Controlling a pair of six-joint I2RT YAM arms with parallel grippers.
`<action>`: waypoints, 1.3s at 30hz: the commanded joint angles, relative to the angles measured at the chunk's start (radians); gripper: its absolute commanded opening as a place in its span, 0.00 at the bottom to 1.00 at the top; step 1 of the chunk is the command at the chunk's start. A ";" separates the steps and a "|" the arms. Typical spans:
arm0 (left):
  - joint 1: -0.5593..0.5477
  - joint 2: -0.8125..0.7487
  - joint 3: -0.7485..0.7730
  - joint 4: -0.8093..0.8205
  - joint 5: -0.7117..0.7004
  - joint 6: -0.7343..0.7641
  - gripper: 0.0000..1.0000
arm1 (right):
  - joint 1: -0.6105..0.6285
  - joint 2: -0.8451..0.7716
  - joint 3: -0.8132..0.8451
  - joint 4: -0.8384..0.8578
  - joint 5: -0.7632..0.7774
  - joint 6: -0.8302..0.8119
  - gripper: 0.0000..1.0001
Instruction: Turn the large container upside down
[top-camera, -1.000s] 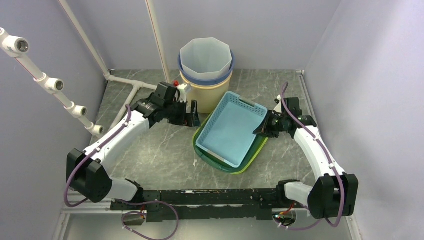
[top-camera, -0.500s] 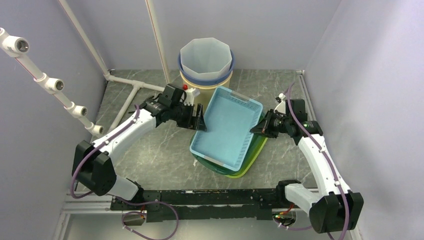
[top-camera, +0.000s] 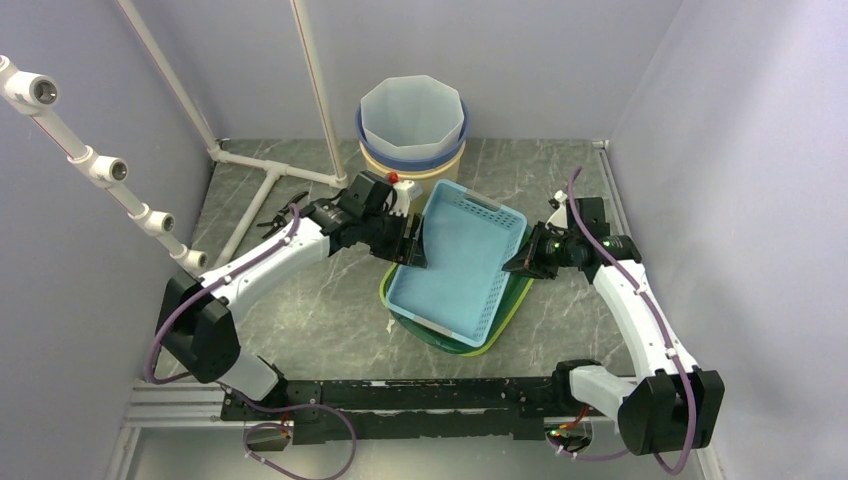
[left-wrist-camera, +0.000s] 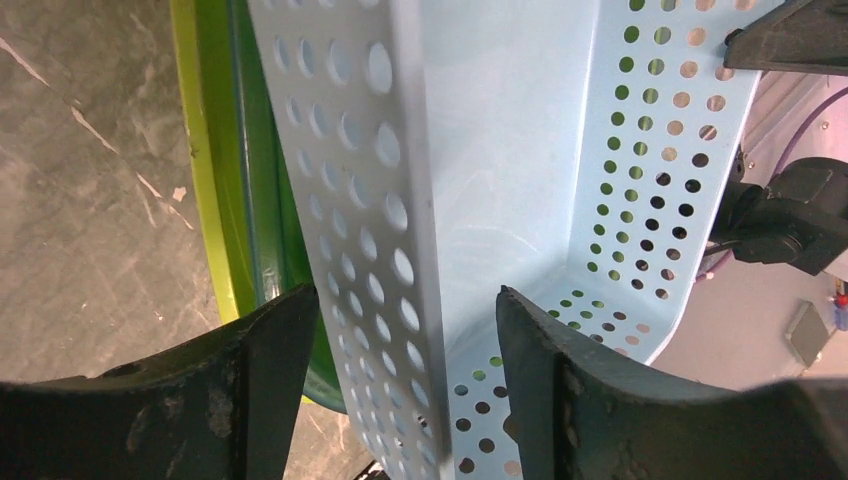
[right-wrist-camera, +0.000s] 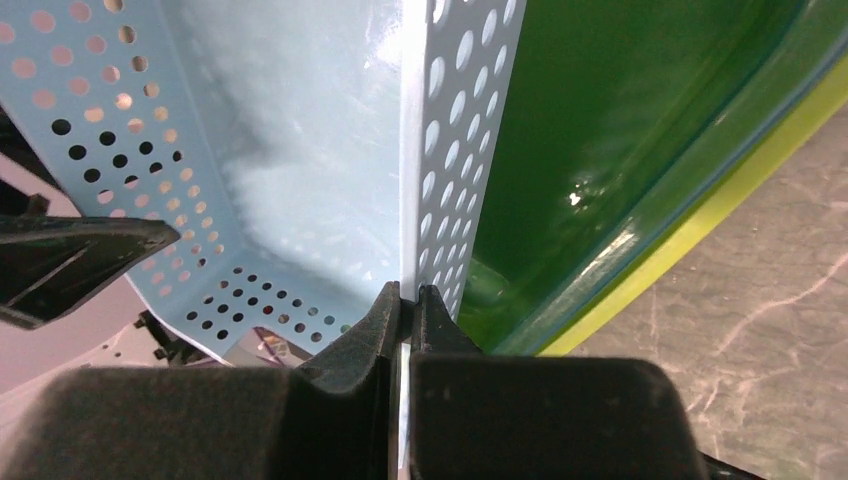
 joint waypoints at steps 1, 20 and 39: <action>-0.009 -0.060 0.034 0.017 -0.081 -0.001 0.73 | 0.003 0.000 0.069 -0.033 0.054 -0.049 0.00; -0.010 -0.053 0.030 0.039 -0.060 -0.043 0.28 | 0.003 0.014 0.176 -0.064 0.054 -0.084 0.02; -0.010 -0.076 -0.092 0.168 -0.035 -0.285 0.03 | 0.002 -0.142 0.126 -0.066 0.334 0.019 0.66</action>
